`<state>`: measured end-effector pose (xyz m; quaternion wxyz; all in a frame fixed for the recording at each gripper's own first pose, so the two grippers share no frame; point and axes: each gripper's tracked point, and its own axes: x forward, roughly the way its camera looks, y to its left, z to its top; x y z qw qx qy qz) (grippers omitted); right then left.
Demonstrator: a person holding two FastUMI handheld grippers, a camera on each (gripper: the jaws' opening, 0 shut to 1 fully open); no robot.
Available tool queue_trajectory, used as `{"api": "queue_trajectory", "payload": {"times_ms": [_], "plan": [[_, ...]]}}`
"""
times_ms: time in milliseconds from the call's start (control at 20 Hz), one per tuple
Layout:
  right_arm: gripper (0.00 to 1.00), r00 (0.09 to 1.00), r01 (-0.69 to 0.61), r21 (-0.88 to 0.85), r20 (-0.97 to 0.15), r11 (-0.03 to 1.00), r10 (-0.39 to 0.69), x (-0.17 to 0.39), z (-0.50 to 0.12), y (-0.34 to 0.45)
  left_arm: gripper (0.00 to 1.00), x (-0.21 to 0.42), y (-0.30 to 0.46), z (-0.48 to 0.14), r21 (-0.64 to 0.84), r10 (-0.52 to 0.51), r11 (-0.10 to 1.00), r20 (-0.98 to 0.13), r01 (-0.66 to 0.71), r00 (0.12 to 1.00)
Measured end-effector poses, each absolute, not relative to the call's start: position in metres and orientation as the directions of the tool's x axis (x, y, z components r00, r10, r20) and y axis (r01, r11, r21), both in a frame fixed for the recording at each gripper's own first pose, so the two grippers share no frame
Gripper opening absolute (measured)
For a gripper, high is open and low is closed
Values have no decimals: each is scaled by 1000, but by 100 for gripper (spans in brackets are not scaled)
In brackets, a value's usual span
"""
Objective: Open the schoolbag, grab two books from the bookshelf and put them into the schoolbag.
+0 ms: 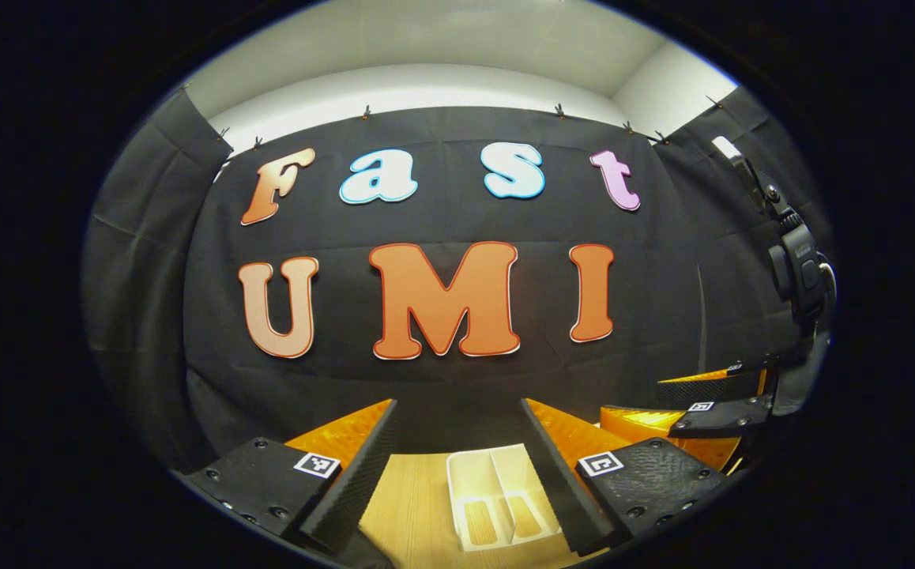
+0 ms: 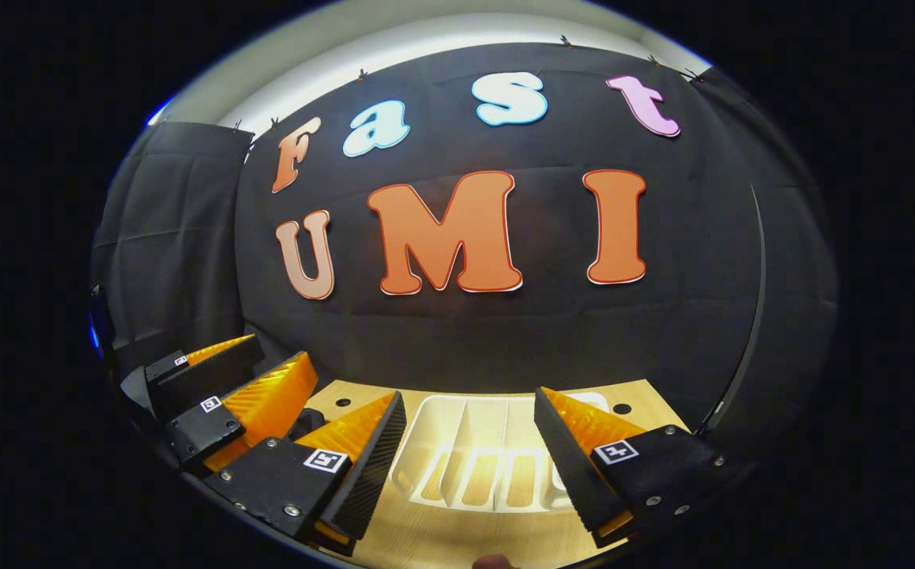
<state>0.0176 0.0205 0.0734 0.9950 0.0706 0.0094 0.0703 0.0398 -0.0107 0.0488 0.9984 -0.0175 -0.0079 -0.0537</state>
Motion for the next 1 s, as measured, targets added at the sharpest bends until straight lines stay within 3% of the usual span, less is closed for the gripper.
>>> {"api": "queue_trajectory", "payload": {"times_ms": [1000], "plan": [[97,995,-93,116,41,989,89,8,64,17,94,38,6,35,-33,-52,998,14,52,999]]}}
